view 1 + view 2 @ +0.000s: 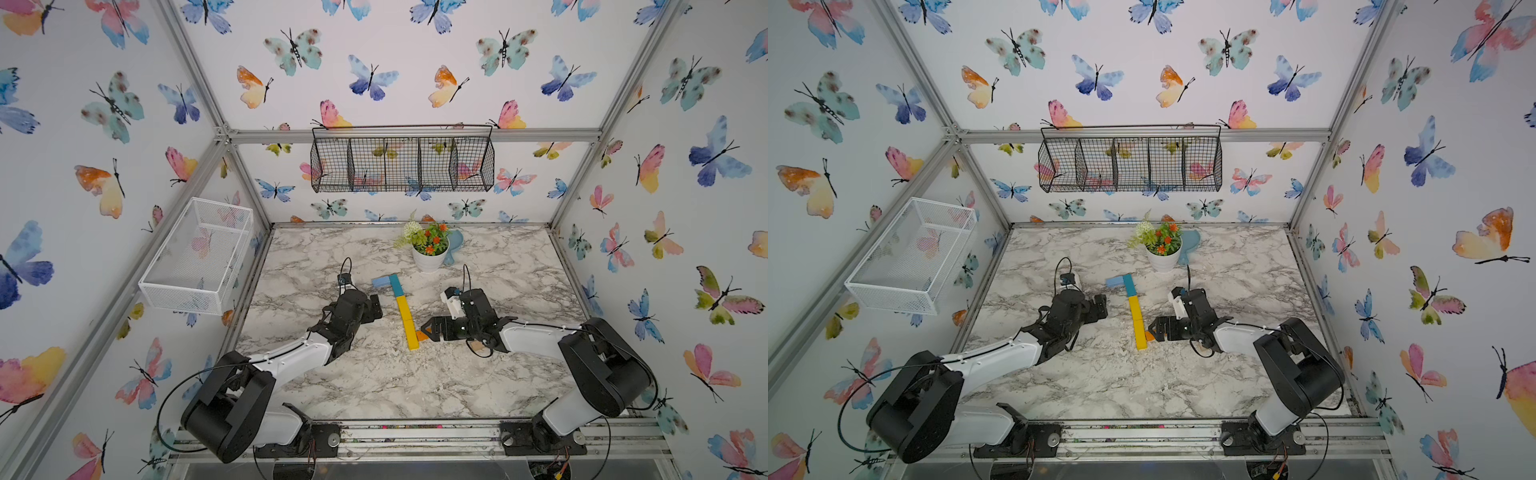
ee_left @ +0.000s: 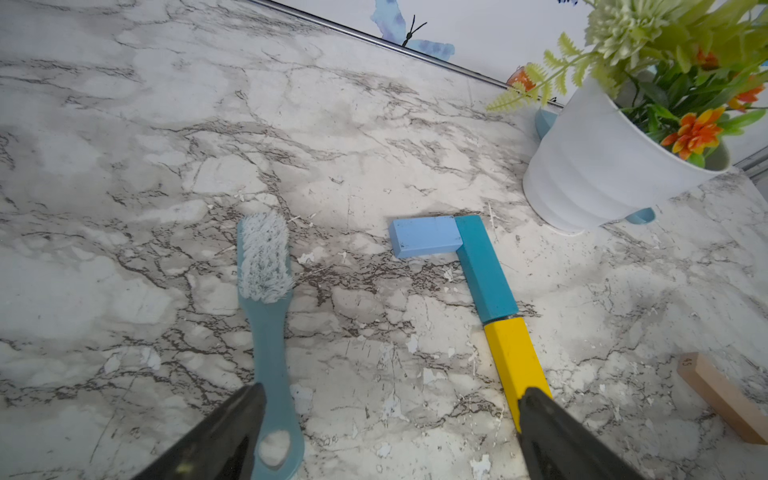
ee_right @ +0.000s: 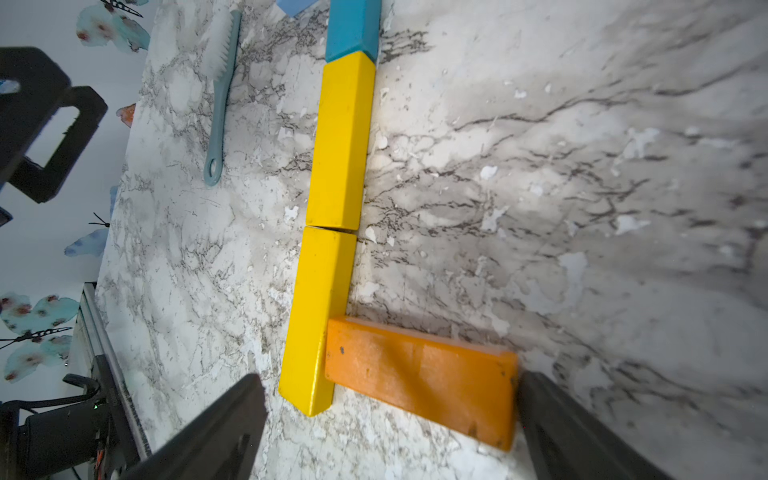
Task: Assemble a giraffe with building blocks
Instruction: Assemble the building block at the center of the board.
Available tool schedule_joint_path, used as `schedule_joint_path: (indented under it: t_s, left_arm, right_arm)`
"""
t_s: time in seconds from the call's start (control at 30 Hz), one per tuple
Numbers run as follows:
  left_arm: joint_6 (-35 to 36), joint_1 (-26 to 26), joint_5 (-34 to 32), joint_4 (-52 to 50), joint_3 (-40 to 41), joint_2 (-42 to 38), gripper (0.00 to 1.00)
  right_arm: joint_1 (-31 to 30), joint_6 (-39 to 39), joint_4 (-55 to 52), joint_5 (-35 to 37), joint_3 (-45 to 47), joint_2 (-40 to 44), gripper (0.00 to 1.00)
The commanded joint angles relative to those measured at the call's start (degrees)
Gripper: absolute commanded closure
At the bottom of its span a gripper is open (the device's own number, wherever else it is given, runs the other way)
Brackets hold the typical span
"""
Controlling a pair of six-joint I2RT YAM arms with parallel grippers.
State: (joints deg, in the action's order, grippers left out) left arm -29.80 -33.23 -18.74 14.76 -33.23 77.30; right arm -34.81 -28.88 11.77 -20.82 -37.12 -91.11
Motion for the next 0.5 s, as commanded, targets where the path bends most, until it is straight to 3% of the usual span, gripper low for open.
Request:
schedule_joint_path:
  t_s: [0.0,0.17,0.47]
  left_arm:
    - [0.5,-0.2,0.1,0.9,0.4,-0.1,0.02]
    - [-0.4,-0.3,5.9,-1.1,0.1,-2.4,0.02]
    - [-12.2,-4.5,27.8,-1.4,7.4,-6.8,0.02]
  right_arm:
    - [0.2,-0.2,-0.2,0.8,1.0,1.3,0.0]
    - [0.3,0.4,-4.8,14.6,0.2,4.7,0.0]
    - [2.9,6.6,-1.5,31.8,1.1,9.8,0.0]
